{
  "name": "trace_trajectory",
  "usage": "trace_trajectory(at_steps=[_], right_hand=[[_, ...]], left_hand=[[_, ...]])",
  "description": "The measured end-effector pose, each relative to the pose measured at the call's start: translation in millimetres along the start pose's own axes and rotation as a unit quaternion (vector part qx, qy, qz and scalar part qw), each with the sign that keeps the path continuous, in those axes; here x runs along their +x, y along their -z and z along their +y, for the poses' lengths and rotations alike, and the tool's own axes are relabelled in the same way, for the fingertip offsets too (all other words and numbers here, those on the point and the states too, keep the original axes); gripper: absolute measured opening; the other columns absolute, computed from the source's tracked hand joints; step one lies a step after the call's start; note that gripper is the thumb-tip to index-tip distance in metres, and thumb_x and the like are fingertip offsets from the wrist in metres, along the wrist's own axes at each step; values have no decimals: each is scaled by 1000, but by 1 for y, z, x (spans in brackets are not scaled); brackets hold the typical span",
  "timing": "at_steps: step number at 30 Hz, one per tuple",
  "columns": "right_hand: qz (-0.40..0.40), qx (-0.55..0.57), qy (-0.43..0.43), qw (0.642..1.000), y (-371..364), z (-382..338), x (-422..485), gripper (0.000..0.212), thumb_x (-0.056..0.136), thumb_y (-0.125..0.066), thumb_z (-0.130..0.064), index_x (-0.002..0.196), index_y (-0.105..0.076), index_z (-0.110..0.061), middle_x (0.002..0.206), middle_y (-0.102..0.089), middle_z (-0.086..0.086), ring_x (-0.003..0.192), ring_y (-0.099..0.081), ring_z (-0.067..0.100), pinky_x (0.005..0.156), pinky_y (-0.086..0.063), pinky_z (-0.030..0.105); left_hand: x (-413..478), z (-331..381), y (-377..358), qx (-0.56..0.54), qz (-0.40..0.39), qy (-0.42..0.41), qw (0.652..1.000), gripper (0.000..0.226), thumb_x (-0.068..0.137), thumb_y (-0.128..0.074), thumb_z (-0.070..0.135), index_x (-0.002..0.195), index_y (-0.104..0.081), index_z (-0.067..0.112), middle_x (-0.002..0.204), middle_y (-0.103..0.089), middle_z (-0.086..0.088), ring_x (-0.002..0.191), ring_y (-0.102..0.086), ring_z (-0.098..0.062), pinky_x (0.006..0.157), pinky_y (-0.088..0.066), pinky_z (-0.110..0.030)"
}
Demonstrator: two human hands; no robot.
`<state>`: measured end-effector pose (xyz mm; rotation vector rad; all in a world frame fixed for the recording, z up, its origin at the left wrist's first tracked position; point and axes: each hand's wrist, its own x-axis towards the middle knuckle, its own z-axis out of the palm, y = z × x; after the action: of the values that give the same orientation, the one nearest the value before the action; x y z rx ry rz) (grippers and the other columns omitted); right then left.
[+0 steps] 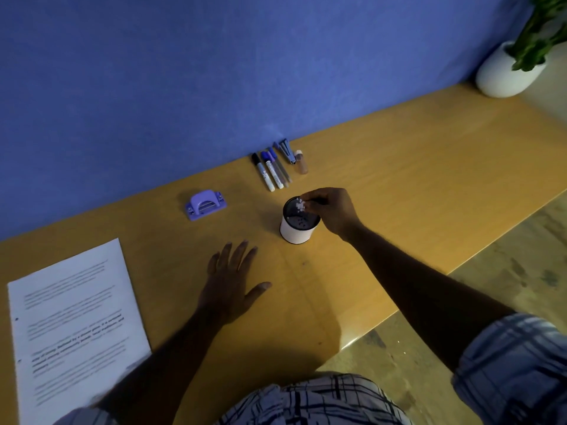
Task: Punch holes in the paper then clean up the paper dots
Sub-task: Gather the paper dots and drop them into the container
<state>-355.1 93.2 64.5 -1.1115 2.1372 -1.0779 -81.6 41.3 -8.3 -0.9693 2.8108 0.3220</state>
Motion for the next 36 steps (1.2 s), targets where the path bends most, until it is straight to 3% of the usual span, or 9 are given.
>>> trace_trajectory(at_steps=[2,8,12,20,24,29,36], right_hand=[[-10,-109,67,992,1,2,3,19,87,-64,-2,100,-76,-10,103,-74,2,91,-63,11,73,-44,18],[-11,-210,147,966,1,4,0,13,83,-64,-3,91,-73,-7,94,-70,10,84,-64,25,68,-52,34],[-50,-278,167,945,1,3,0,14,88,-62,-8,97,-72,-11,102,-67,8,90,-62,22,67,-48,29],[-6,-255,176,951,-1,-7,-9,14,85,-62,-3,96,-70,-7,98,-67,8,88,-62,23,66,-52,35],[19,-207,228,951,-14,-15,-22,15,81,-64,1,92,-70,-8,93,-65,7,83,-59,18,64,-46,26],[10,-174,266,948,-47,-16,-46,11,82,-67,-1,90,-70,-8,91,-66,4,88,-58,15,73,-41,21],[-71,-186,260,945,-100,-9,-85,11,86,-65,-6,95,-71,-10,93,-67,5,86,-60,18,70,-52,32]], left_hand=[[2,-1,0,1,-1,5,1000,99,76,6,83,154,-12,25,163,-13,-4,149,-12,-32,117,-18,-52],[3,-8,-3,9,-5,11,1000,96,80,0,81,153,-18,22,162,-19,-7,148,-19,-26,116,-20,-52],[-1,-17,-6,16,-15,18,1000,95,82,-2,81,154,-17,21,162,-19,-9,148,-19,-28,115,-21,-53],[-38,-52,-7,-28,-8,50,998,90,87,-11,75,146,-39,14,154,-36,-14,142,-34,-32,110,-31,-55],[-63,-75,-12,-61,6,96,994,97,83,-9,80,145,-40,12,154,-35,-14,141,-34,-34,111,-30,-54],[-92,-89,-18,-87,10,135,987,104,78,-4,83,148,-35,12,157,-29,-13,144,-28,-34,115,-25,-54],[-116,-90,-26,-94,11,110,989,94,84,-12,78,144,-41,11,154,-35,-14,141,-34,-34,113,-30,-55]])
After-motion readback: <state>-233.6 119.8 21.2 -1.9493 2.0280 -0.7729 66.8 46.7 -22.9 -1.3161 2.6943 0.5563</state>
